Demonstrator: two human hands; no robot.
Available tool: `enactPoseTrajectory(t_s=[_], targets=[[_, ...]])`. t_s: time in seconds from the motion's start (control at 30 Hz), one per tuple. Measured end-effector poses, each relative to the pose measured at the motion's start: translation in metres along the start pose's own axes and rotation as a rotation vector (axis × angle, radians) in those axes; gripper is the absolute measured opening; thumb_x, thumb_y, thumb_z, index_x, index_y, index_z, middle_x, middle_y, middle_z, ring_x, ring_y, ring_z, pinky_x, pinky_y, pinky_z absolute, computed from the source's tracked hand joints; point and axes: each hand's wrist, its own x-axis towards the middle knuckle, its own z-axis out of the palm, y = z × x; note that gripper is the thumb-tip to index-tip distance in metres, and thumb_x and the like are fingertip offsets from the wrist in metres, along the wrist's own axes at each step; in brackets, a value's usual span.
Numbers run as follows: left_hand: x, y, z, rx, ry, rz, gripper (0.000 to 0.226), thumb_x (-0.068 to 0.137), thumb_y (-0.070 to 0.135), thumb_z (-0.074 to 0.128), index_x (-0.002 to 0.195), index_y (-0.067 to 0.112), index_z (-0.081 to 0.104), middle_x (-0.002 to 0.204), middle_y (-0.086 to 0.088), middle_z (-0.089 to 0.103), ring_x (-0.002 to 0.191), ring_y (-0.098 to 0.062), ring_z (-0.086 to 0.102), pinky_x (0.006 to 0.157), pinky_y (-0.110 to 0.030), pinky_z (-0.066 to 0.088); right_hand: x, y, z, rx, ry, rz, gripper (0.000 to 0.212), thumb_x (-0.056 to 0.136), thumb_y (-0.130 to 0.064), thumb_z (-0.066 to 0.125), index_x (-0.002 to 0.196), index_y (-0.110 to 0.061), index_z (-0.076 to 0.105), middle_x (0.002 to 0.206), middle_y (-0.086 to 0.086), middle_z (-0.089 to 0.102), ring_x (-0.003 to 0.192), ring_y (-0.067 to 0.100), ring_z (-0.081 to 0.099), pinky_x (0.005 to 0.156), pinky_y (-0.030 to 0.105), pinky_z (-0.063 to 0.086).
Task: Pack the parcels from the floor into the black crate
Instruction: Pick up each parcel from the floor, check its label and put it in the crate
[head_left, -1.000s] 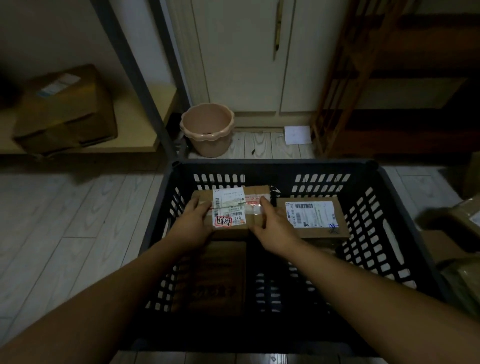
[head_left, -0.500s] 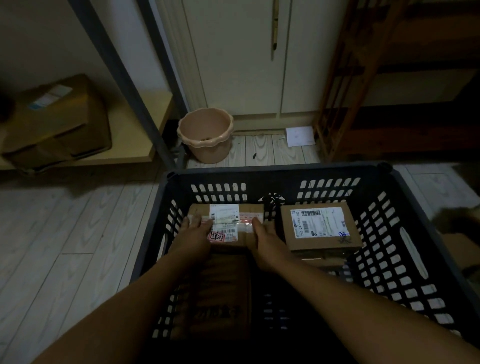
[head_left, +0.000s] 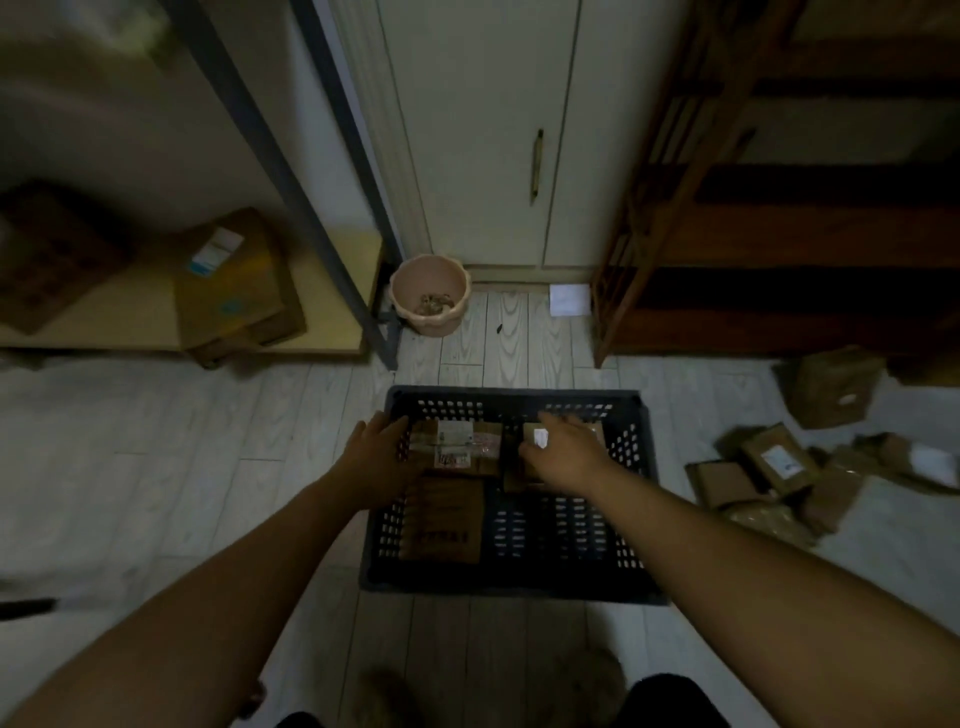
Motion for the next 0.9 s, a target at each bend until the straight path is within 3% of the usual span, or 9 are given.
enactPoseTrajectory(t_s=[0.17,0.27,0.4,0.53,0.63,0.8,0.9], targets=[[-0.134,0.060,-0.094,-0.169,0.077,-0.004,0.071,0.093,0.035,0.052,0.150,0.019,0.013,0.158,-0.012,0.008,0.146,-0.026,0.008,0.116,-0.036,0.011,-0.120,-0.050,-0.101,-0.031,0.046,-0.065,0.050,0.093,-0.043,0.050,0.134,-0.015,0.047,0.135,0.014,0.048,0.123,0.028,0.044,0.103,0.036,0.040],[-0.189,0.077,-0.122,-0.218,0.093,-0.008,0.070,0.094,0.034,0.052,0.150,0.018,0.014,0.159,-0.009,0.007,0.146,-0.022,0.006,0.117,-0.034,0.009,-0.176,-0.069,-0.139,-0.054,0.073,-0.094,0.060,0.094,-0.043,0.049,0.144,-0.013,0.036,0.145,0.014,0.038,0.132,0.029,0.035,0.110,0.037,0.033],[-0.241,0.098,-0.140,-0.214,0.186,0.057,0.067,0.092,0.034,0.055,0.149,0.021,0.021,0.158,-0.005,0.013,0.145,-0.023,0.016,0.115,-0.034,0.018,-0.232,-0.073,-0.166,-0.068,0.174,-0.107,0.065,0.094,-0.046,0.047,0.148,-0.015,0.029,0.152,0.013,0.029,0.139,0.029,0.028,0.113,0.038,0.028],[-0.279,0.118,-0.141,-0.163,0.199,0.192,0.069,0.091,0.035,0.057,0.149,0.021,0.023,0.157,-0.004,0.017,0.141,-0.024,0.025,0.113,-0.033,0.024,-0.295,-0.060,-0.173,0.010,0.338,-0.049,0.061,0.094,-0.044,0.050,0.147,-0.018,0.034,0.150,0.010,0.033,0.136,0.027,0.033,0.111,0.040,0.032],[-0.302,0.138,-0.133,-0.145,0.188,0.311,0.074,0.085,0.039,0.062,0.148,0.022,0.027,0.154,-0.004,0.025,0.136,-0.024,0.033,0.113,-0.040,0.030,-0.350,-0.037,-0.175,0.046,0.427,-0.002,0.061,0.093,-0.045,0.051,0.146,-0.019,0.034,0.150,0.008,0.033,0.136,0.026,0.035,0.110,0.038,0.033],[-0.352,0.203,-0.108,-0.065,0.146,0.471,0.071,0.090,0.041,0.056,0.149,0.025,0.020,0.158,-0.003,0.012,0.145,-0.022,0.015,0.115,-0.034,0.015,-0.441,0.016,-0.187,0.073,0.535,0.073,0.063,0.092,-0.046,0.052,0.146,-0.019,0.033,0.151,0.006,0.031,0.132,0.026,0.040,0.098,0.034,0.040],[-0.377,0.246,-0.088,-0.067,0.091,0.555,0.071,0.091,0.040,0.055,0.150,0.027,0.017,0.159,-0.002,0.009,0.145,-0.022,0.013,0.116,-0.035,0.015,-0.481,0.052,-0.201,0.074,0.590,0.125,0.064,0.092,-0.046,0.052,0.147,-0.019,0.032,0.150,0.008,0.032,0.130,0.026,0.042,0.105,0.035,0.038]])
